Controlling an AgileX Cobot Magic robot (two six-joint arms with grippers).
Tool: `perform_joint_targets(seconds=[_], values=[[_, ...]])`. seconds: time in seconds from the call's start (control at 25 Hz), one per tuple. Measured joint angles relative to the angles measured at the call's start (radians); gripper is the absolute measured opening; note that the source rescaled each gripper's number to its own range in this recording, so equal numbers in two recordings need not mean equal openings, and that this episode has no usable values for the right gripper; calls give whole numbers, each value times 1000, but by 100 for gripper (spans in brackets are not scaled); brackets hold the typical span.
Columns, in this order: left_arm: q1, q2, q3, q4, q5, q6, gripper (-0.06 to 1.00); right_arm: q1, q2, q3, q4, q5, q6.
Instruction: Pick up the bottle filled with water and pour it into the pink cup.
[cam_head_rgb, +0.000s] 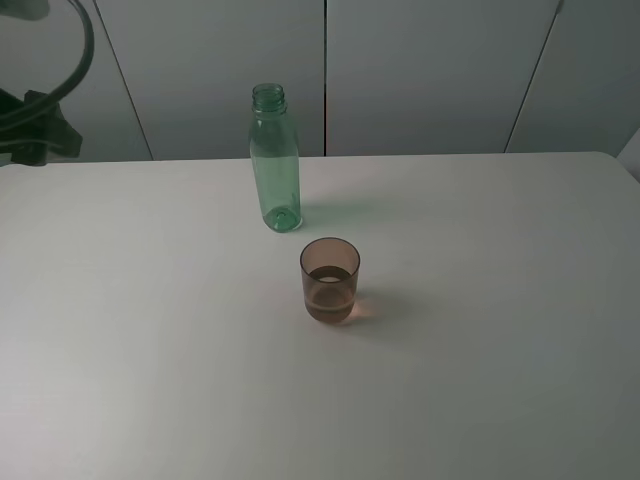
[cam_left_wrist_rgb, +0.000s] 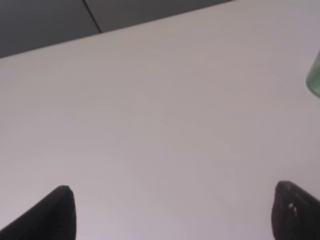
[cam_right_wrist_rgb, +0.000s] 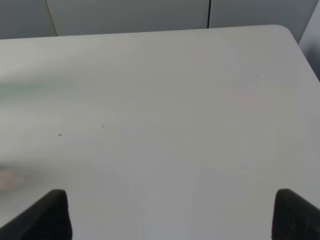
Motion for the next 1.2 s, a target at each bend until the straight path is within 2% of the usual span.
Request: perform_joint_targets(seconds=[0.12, 0.24, 0.52, 0.6, 0.76, 1.04, 1.2], values=[[0, -127, 2, -156, 122, 125, 100, 0, 0, 0, 0, 0, 0], [0, -236, 13, -246, 204, 197, 100, 0, 0, 0, 0, 0, 0], [0, -536, 179, -350, 265, 229, 100, 0, 0, 0, 0, 0, 0], [21, -619, 218, -364, 278, 225, 100, 0, 0, 0, 0, 0, 0], [144, -767, 273, -372, 297, 231, 100, 0, 0, 0, 0, 0, 0], [410, -965, 293, -444, 304, 344, 100, 0, 0, 0, 0, 0, 0], [488, -1051, 293, -507, 339, 397, 100, 0, 0, 0, 0, 0, 0]])
